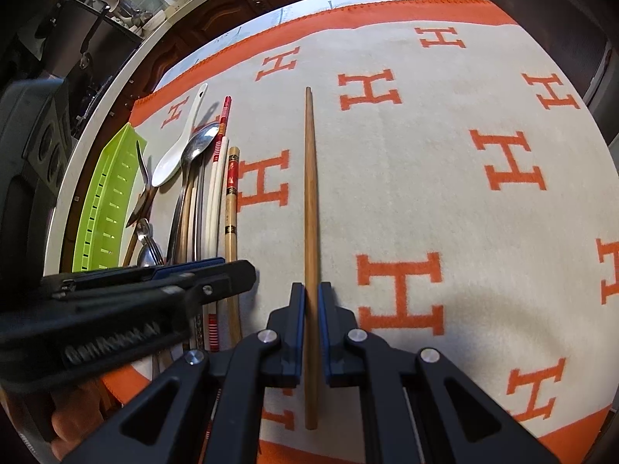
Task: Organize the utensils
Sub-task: 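Grasp a plain wooden chopstick with the right tool while the left tool grasps a red-banded wooden chopstick, then lower both chopsticks into the green tray and open both tools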
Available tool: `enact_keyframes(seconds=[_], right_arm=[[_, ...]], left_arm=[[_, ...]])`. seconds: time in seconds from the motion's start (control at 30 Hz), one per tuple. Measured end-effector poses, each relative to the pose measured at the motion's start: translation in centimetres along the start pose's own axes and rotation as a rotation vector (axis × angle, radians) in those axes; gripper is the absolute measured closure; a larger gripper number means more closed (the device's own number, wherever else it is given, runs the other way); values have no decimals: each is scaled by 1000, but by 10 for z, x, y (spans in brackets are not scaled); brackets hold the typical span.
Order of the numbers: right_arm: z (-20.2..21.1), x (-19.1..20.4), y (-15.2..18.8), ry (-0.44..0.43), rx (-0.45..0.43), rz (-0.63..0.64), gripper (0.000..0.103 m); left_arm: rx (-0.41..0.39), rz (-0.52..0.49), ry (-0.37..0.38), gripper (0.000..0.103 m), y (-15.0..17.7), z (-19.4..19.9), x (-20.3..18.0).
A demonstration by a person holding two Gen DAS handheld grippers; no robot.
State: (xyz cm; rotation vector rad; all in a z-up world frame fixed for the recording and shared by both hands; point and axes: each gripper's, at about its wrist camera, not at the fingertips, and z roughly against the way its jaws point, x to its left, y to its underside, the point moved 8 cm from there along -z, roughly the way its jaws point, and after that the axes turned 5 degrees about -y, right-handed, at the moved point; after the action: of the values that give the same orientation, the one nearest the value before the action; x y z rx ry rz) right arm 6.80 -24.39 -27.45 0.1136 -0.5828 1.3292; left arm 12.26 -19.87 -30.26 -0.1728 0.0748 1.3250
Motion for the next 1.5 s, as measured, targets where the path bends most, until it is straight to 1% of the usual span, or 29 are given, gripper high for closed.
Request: enact_keyframes(seconds=[0.03, 0.07, 0.1, 0.13, 0.2, 0.3, 0.4, 0.5, 0.6, 0.67, 0.77, 0.8, 0.9, 0.97, 1.0, 1.07, 1.1, 1.17, 1.27, 1.43, 1.5], right_arm=[[0, 0, 0, 1, -1, 4, 97], [0, 1, 0, 1, -6, 4, 97], [0, 0, 0, -4, -9, -3, 97], [0, 1, 0, -9, -12, -10, 97], [3, 1, 1, -25, -19, -24, 97], [14, 5, 0, -54, -43, -34, 97], [24, 17, -1, -82, -59, -26, 97], [34, 31, -2, -106, -68, -11, 97], [41, 54, -2, -140, -68, 20, 97], [43, 71, -3, -159, -64, 45, 97], [41, 106, -4, -194, -45, 102, 97], [38, 120, -6, -207, -35, 120, 97], [29, 156, -9, -243, -7, 145, 97], [20, 180, -12, -253, 4, 150, 97], [12, 191, -15, -252, 10, 147, 97], [-5, 209, -20, -252, 28, 131, 97], [-12, 216, -22, -252, 35, 122, 97], [-28, 229, -26, -260, 56, 96, 97], [-48, 244, -29, -272, 76, 66, 97], [-74, 256, -30, -251, 103, 45, 97], [-81, 258, -30, -244, 114, 42, 97]], left_arm=[[-10, -19, -24, 86, 0, 0, -3], [-24, -29, -48, 96, -1, 0, -4], [-31, -43, -64, 97, -1, 0, -6], [-39, -42, -60, 98, -1, 0, -6], [-40, -32, -34, 99, -1, 1, -6], [-23, -19, 31, 99, 3, 4, -4], [-35, -16, 64, 99, 9, 16, 0], [-72, -3, 100, 99, 12, 42, 11], [-121, -5, 100, 99, 13, 70, 26], [-176, -6, 91, 99, 14, 96, 45], [-253, 10, 27, 99, 18, 127, 81], [-284, 20, -9, 99, 19, 139, 99], [-330, 56, -80, 99, 22, 158, 145], [-338, 70, -97, 99, 26, 166, 176], [-354, 76, -117, 99, 24, 168, 192], [-360, 93, -142, 99, 21, 168, 216], [-361, 101, -142, 99, 19, 165, 225], [-357, 128, -117, 99, 12, 161, 249], [-350, 147, -116, 99, 3, 153, 275], [-311, 169, -104, 98, -8, 123, 292], [-300, 174, -113, 98, -12, 112, 295]])
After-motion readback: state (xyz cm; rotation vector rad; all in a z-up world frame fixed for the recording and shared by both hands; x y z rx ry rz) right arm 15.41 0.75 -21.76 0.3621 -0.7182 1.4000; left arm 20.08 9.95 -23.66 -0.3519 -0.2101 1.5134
